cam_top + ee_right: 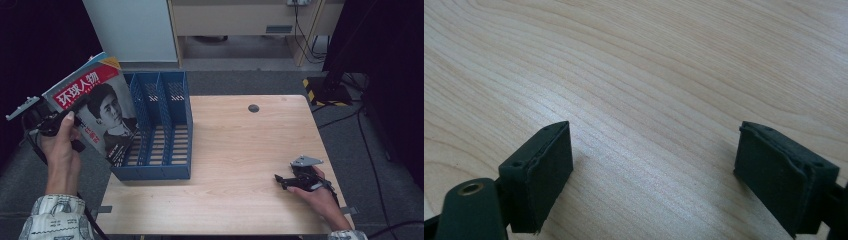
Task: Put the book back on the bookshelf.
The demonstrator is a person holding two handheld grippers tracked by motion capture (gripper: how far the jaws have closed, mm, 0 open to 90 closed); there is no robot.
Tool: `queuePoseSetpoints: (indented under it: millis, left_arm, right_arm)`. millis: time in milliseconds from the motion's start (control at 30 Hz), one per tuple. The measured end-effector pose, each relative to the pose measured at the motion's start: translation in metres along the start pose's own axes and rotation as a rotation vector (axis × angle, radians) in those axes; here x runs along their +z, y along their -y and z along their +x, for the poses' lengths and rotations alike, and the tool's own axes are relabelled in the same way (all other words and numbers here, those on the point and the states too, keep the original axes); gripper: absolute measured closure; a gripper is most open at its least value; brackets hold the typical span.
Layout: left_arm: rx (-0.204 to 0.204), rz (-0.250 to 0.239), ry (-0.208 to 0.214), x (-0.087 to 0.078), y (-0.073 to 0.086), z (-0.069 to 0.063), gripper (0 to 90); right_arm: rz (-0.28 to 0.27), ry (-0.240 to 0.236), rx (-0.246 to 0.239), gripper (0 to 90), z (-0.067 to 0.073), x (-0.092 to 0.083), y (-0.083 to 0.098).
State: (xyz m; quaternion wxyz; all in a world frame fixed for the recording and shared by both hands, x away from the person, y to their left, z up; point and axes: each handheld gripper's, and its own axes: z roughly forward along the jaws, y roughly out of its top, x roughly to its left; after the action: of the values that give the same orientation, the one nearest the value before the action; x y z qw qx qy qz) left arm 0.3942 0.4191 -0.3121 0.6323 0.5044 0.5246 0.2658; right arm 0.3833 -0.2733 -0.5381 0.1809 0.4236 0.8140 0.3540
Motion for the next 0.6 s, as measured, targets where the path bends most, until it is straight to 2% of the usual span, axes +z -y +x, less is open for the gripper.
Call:
queuePoseSetpoints:
  millis: [533,600]
  left_arm:
    - [0.011,-0.025,-0.017,0.0075,0.0068,-0.0016,85.8]
    - [0.023,-0.029,-0.028,0.0083,0.0075,-0.0028,85.8]
  right_arm:
    - [0.000,0.000,0.000,15.6,0.0000,0.0000,0.0000]
    - [0.000,0.000,0.000,15.6,0.0000,0.0000,0.0000]
